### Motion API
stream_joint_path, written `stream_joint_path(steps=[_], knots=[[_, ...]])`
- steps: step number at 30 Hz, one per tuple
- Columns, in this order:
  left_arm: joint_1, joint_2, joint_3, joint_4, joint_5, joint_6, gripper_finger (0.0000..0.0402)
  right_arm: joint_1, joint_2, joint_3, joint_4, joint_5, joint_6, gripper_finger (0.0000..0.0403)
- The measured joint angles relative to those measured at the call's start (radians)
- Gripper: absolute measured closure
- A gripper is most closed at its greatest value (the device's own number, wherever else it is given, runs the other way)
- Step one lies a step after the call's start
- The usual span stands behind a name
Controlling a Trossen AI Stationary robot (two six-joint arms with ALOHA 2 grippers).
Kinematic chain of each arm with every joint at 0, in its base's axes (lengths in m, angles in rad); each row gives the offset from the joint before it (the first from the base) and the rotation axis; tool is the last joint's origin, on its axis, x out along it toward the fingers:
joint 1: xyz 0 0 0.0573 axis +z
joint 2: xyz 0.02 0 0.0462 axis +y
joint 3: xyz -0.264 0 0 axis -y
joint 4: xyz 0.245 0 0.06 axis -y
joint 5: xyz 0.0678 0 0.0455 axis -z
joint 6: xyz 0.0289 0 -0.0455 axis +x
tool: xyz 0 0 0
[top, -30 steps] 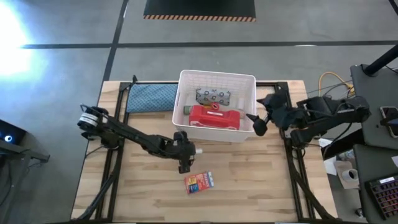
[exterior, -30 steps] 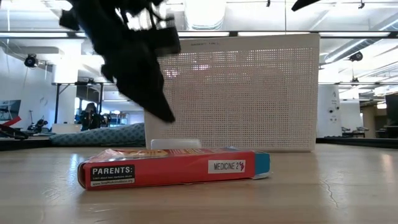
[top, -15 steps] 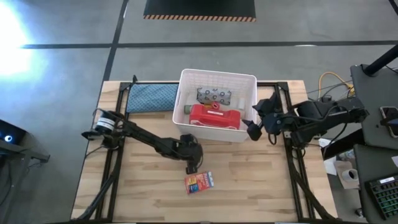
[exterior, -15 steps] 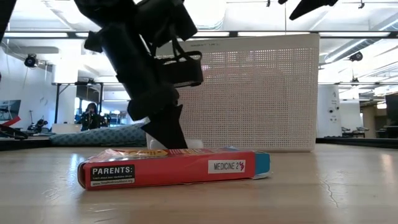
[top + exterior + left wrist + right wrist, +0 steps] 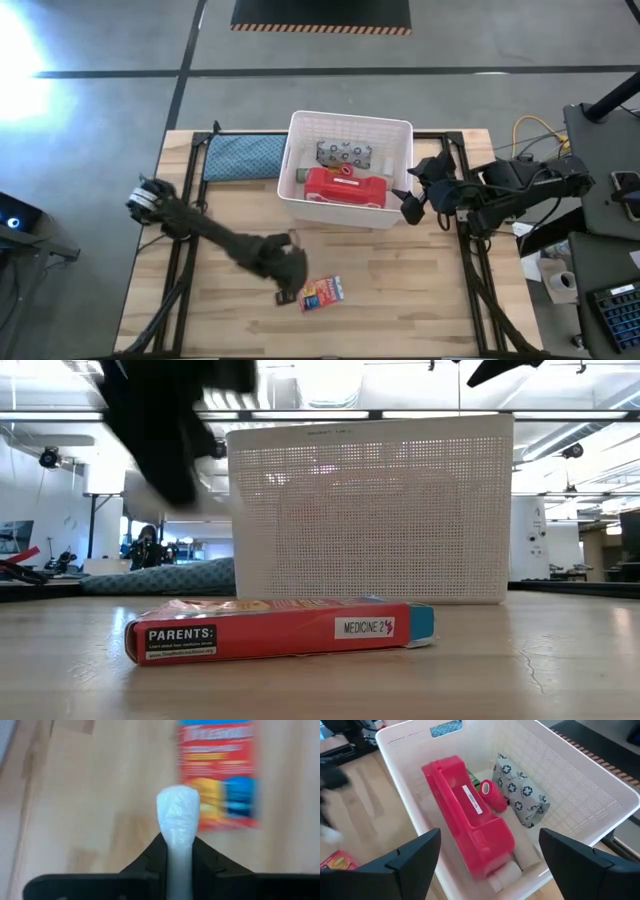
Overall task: Pick & place medical supplies in basket/bin
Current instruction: Put the white rolled gauze into the white bin
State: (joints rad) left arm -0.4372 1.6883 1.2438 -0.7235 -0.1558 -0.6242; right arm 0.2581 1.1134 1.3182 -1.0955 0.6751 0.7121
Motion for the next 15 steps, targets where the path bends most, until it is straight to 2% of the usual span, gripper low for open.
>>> stream_joint_path(steps=[3,5,7,9,10,12,13,15], knots=[[-0.070,-0.079,0.099,-0.149,-0.102,-0.101,0.0366,0.006,-0.012,0.000,0.007,0.001,-0.017,0.0078],[-0.087,-0.124,0.173,-0.194,-0.268,-0.111,0.0366,0.006,-0.017,0.000,0.014,0.001,-0.027,0.0078],[-0.082,-0.166,0.238,-0.177,-0.495,-0.084,0.0366,0.007,-0.021,0.001,0.018,0.001,-0.032,0.0078],[-0.037,-0.195,0.292,-0.122,-0.669,0.015,0.0366,0.011,-0.023,0.001,0.031,0.005,-0.033,0.0078],[-0.001,-0.204,0.315,-0.090,-0.718,0.099,0.0366,0.013,-0.026,0.001,0.040,0.006,-0.035,0.0078],[0.100,-0.209,0.348,-0.023,-0.737,0.300,0.0366,0.019,-0.026,0.001,0.055,0.006,-0.036,0.0078],[0.162,-0.208,0.361,0.017,-0.713,0.401,0.0366,0.022,-0.025,0.000,0.068,0.006,-0.035,0.0078],[0.303,-0.203,0.369,0.087,-0.569,0.564,0.0366,0.033,-0.024,0.000,0.087,0.004,-0.034,0.0078]])
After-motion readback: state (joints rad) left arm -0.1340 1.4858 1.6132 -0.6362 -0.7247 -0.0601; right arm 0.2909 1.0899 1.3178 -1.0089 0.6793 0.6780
